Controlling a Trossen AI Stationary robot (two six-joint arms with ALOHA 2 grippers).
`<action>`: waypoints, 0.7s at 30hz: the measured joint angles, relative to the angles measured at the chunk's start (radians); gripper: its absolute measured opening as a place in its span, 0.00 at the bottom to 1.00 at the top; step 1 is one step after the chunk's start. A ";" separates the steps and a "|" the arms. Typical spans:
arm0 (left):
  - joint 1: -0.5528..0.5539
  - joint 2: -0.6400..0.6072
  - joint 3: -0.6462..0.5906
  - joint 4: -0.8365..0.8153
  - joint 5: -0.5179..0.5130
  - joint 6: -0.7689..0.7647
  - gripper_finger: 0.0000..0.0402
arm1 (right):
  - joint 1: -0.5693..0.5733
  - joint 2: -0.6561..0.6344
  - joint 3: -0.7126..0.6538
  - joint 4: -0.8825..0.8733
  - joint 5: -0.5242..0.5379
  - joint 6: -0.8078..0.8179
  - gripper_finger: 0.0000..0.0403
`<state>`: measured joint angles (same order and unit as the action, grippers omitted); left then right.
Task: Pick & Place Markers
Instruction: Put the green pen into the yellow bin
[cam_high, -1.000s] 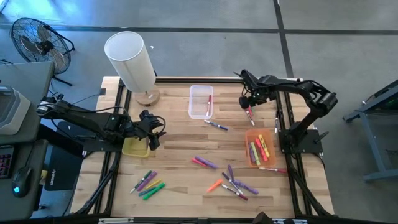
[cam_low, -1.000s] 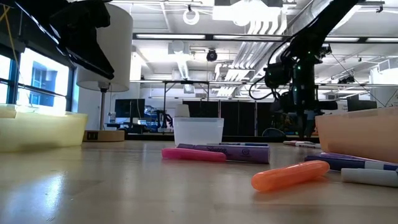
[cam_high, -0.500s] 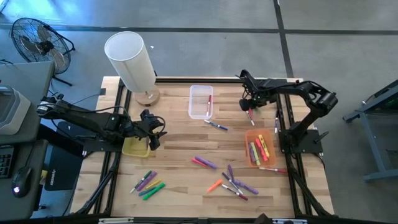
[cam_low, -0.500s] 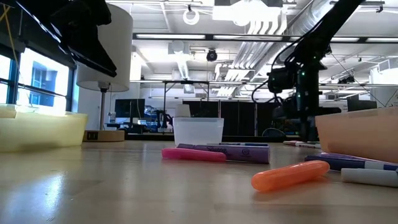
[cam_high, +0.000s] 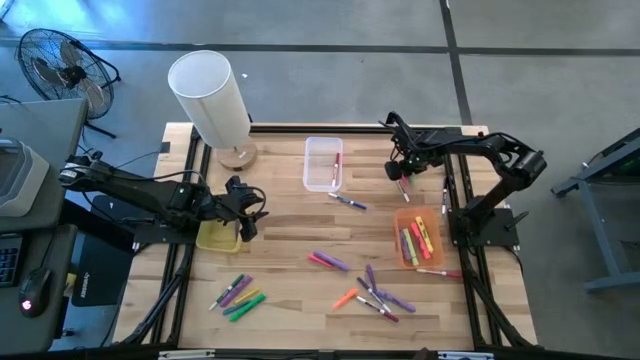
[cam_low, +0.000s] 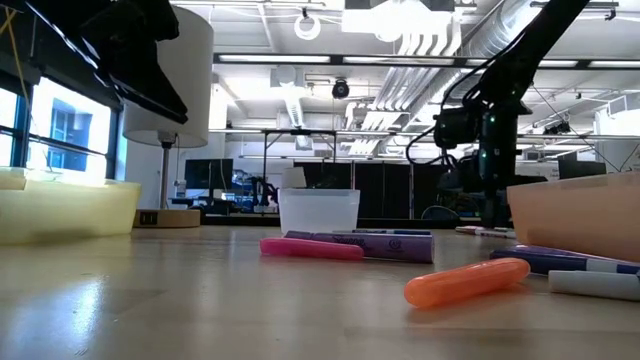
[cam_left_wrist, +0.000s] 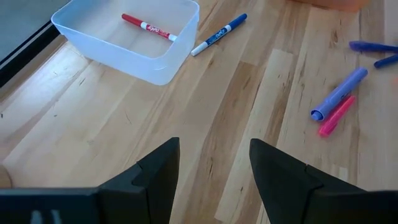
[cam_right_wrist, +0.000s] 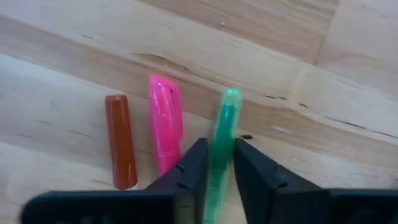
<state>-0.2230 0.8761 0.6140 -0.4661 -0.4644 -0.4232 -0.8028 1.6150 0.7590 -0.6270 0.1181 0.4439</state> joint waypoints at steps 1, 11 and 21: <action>0.000 0.000 0.000 -0.001 0.005 0.000 0.48 | 0.000 0.000 0.000 0.002 -0.003 -0.001 0.10; 0.000 0.006 0.000 0.010 0.002 0.026 0.48 | -0.001 -0.132 -0.013 -0.040 0.003 -0.002 0.08; 0.000 0.040 0.000 0.225 0.005 0.038 0.48 | 0.068 -0.555 -0.007 -0.048 0.018 0.019 0.07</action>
<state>-0.2230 0.9157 0.6140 -0.2416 -0.4595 -0.3848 -0.7345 1.0597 0.7515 -0.6754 0.1366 0.4629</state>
